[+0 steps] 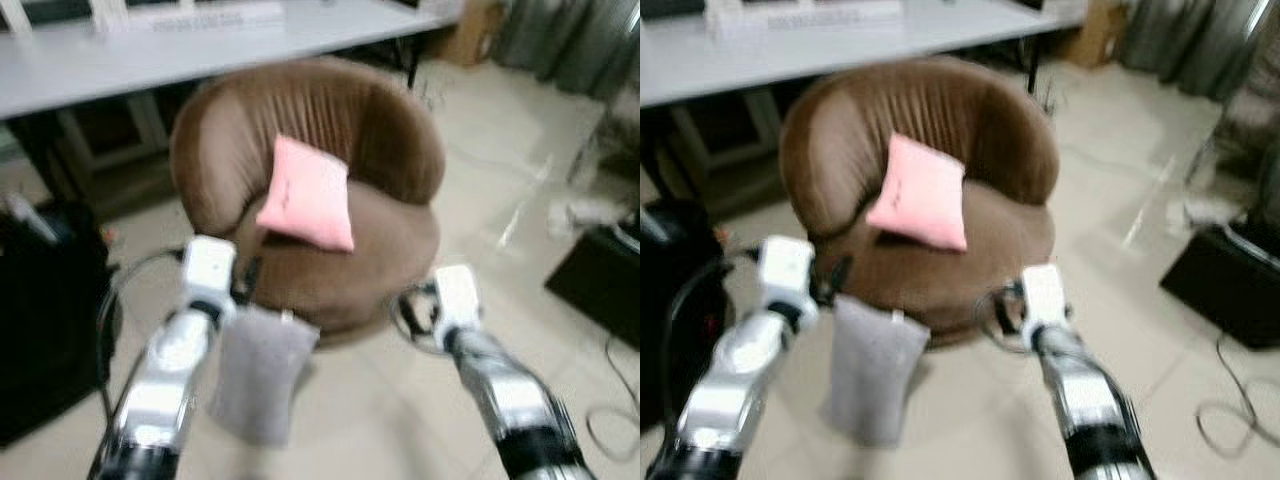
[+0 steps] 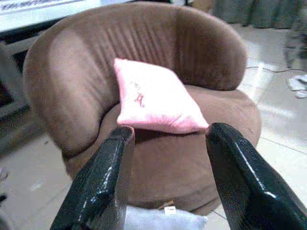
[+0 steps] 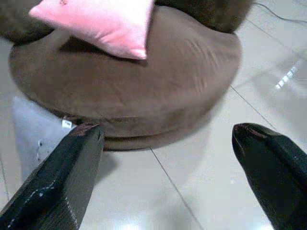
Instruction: Move the pillow to the sofa from floor
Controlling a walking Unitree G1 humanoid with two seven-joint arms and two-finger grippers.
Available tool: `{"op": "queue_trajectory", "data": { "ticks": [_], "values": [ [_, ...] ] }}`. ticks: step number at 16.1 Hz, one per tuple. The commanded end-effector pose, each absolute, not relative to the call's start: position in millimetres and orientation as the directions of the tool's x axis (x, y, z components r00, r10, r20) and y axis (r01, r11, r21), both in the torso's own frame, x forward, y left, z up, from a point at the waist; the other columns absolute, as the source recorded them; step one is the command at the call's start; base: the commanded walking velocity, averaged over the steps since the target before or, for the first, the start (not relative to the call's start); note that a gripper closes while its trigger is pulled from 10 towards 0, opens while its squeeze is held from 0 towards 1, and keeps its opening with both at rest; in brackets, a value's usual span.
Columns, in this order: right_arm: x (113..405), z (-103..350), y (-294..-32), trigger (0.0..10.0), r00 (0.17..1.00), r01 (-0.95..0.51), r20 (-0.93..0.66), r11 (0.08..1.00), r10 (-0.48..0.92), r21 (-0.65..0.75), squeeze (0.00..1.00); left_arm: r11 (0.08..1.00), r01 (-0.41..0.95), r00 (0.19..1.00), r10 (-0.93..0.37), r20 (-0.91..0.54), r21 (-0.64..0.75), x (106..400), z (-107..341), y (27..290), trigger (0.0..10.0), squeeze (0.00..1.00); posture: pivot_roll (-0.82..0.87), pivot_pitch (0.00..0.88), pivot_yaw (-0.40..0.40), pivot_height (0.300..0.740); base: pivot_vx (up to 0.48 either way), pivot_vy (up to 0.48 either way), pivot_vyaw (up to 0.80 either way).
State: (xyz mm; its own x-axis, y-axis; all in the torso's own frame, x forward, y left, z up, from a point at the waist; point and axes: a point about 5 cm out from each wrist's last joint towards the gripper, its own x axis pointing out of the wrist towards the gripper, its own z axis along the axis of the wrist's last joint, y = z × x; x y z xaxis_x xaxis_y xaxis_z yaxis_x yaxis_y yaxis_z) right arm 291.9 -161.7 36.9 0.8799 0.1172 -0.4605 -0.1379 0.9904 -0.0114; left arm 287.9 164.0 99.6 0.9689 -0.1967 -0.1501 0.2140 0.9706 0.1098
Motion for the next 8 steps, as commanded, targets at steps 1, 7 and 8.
{"op": "queue_trajectory", "data": {
  "ticks": [1,7,8],
  "values": [
    [296,44,-157,10.0,0.892,-0.136,-0.434,0.991,0.124,0.004,0.00,0.970,0.204,0.972,-0.185,-0.148,0.130,290,103,170,10.0,0.00,0.11,0.000,-0.011,0.740,0.000,0.480,-0.68],
    [286,37,-161,10.0,0.894,-0.079,-0.440,0.996,0.084,0.029,0.00,0.958,0.246,0.962,-0.223,-0.161,0.146,296,107,170,10.0,0.00,0.09,0.000,0.041,0.740,0.000,0.480,-0.67],
    [285,37,-160,10.0,0.894,-0.078,-0.440,0.997,0.083,0.029,0.00,0.958,0.248,0.961,-0.224,-0.161,0.146,296,108,170,10.0,0.00,0.09,0.000,0.041,0.740,0.000,0.480,-0.64]
  ]
}}
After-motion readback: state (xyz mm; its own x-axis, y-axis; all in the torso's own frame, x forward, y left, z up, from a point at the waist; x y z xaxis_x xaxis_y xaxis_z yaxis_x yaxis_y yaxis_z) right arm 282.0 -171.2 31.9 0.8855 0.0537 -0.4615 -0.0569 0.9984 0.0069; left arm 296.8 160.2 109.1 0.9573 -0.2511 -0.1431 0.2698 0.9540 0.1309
